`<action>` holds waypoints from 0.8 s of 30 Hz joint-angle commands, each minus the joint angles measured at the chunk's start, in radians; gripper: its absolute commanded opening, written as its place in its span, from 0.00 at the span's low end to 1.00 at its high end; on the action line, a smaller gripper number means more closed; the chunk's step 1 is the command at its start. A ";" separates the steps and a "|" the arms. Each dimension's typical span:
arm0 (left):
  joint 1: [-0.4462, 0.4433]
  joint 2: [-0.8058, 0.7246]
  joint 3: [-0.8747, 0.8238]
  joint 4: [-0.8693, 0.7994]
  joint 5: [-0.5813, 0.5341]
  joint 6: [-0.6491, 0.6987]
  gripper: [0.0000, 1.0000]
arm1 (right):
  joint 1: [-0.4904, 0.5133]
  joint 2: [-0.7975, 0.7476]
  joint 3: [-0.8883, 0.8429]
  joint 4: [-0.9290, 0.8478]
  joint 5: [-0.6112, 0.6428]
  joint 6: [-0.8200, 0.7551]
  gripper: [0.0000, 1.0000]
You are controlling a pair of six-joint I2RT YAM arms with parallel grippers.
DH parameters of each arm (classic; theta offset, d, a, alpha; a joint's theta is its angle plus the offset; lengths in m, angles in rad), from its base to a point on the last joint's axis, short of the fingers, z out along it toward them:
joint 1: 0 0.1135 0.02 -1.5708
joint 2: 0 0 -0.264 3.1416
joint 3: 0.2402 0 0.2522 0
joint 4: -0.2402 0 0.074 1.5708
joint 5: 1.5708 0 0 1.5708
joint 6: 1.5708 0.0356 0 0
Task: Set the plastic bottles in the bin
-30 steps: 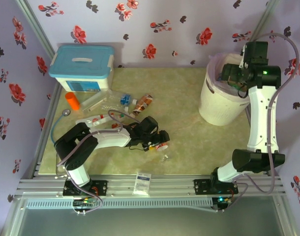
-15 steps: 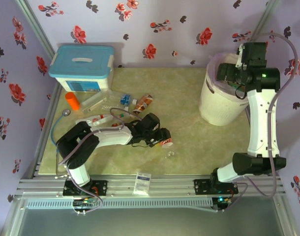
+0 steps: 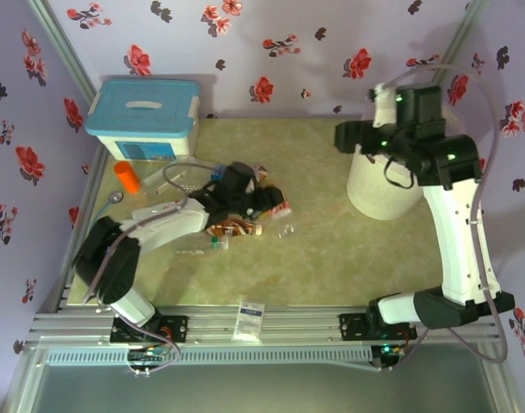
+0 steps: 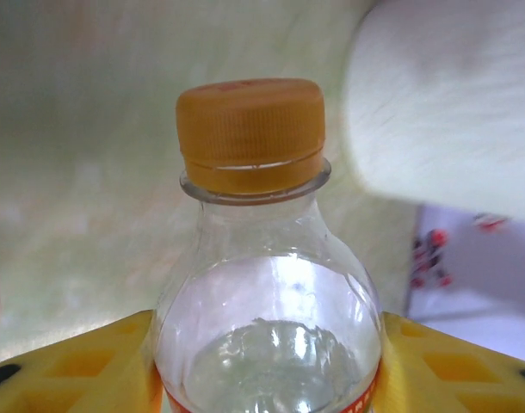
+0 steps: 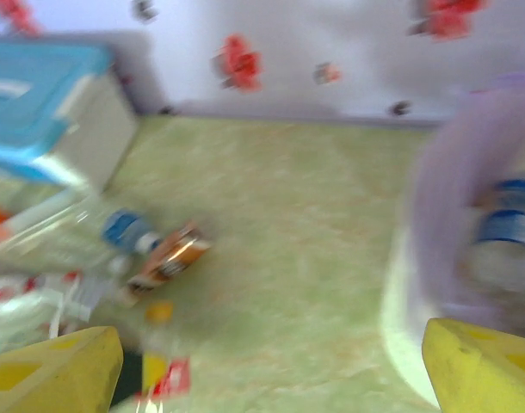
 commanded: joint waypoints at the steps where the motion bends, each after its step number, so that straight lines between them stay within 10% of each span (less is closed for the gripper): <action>1: 0.062 -0.096 0.050 -0.047 0.044 0.101 0.58 | 0.089 0.009 -0.054 0.007 -0.080 0.002 0.91; 24: 0.307 -0.316 -0.101 0.144 0.247 0.019 0.57 | 0.350 0.311 -0.220 0.362 -0.478 0.128 0.92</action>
